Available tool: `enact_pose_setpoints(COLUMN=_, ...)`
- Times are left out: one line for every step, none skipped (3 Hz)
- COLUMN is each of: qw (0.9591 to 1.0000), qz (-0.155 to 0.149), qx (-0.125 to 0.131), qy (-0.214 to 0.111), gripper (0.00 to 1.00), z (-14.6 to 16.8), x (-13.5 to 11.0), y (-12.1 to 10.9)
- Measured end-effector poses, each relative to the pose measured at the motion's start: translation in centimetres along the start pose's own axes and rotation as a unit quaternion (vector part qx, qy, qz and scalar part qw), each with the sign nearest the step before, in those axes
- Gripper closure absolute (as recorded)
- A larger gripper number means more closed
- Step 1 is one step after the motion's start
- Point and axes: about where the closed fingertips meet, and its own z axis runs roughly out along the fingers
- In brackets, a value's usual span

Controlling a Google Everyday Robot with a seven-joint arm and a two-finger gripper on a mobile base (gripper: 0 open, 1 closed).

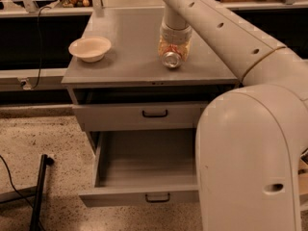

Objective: Place coke can into middle drawer

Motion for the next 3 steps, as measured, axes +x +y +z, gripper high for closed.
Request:
enact_pose_setpoints(qw=0.9992, qz=0.011, qx=0.027, qy=-0.029, gripper=1.0, z=-1.1, x=0.0, y=0.0)
enact_pose_setpoints(qw=0.9936, qz=0.018, qx=0.09, qy=-0.067, gripper=1.0, z=-5.3, x=-0.6, y=-0.3)
enact_pose_setpoints(qw=0.9804, qz=0.039, qx=0.165, qy=-0.101, gripper=1.0, z=-10.9, x=-2.4, y=1.0)
